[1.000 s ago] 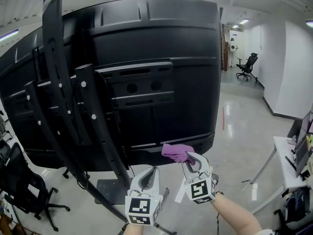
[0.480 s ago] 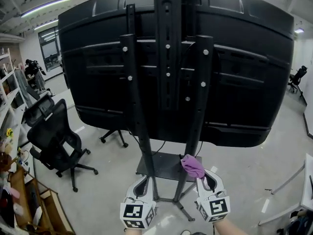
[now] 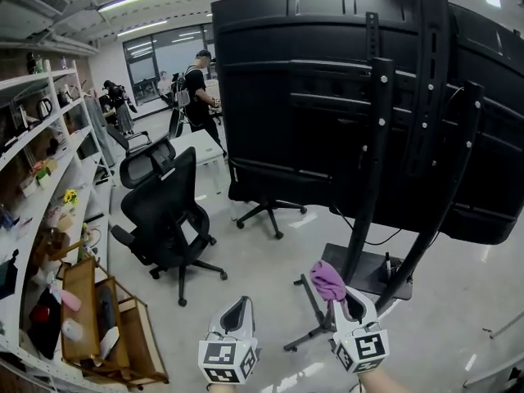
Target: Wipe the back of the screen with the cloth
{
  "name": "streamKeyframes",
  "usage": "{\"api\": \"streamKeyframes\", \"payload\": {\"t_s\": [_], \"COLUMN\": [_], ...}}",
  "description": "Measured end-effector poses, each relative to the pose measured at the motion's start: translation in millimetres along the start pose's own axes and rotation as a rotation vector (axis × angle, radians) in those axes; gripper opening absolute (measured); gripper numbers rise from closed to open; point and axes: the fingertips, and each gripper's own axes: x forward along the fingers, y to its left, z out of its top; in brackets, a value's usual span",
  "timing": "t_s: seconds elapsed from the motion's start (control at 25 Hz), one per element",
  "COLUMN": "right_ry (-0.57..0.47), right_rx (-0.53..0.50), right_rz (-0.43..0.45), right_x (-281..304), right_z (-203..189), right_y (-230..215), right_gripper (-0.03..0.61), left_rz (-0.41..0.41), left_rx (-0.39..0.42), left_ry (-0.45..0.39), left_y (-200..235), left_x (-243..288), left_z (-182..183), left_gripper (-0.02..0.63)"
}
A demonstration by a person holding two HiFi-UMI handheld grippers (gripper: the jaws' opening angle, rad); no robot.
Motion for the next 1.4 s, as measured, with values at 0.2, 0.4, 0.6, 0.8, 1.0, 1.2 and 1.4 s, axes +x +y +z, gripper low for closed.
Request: {"api": "streamKeyframes", "payload": {"t_s": [0.2,0.4,0.6,0.8,1.0,1.2,1.4], "right_ry": [-0.004,0.034,0.02,-0.036,-0.092,-0.158,-0.245], "right_rx": [0.011,-0.053,-0.067,-0.174,-0.411,-0.662,-0.891], "right_rz": [0.086,0.181,0.176,0.178,0.206,0.113,-0.082], "right_x": [33.4,67.5,122.4,201.2,299.8,385.0,440.8], "right_z": [4.1,4.1,8.1,44.3,118.1,220.5,351.5], "right_y": [77.0,115.9,123.6,131.5,129.7,104.0,75.0], "right_gripper": [0.051,0.051,0.051,0.051,0.051,0.051,0.051], "left_rz": [0.04,0.047,0.051,0.018,-0.075,-0.189,-0.247], "left_rx": [-0.029,-0.032,-0.055,-0.011,0.059,0.133,0.192], "left_ry": [0.001,-0.024,-0.037,-0.041,-0.063,-0.137,-0.224], "left_y": [68.1,104.0,142.7,180.2,204.5,205.4,200.9], "left_x": [-23.1,-20.3,8.2,65.2,145.6,228.4,284.1], "left_z": [1.3,7.5,17.3,48.9,107.3,188.0,273.3], "left_gripper": [0.008,0.008,0.008,0.008,0.008,0.008,0.008]}}
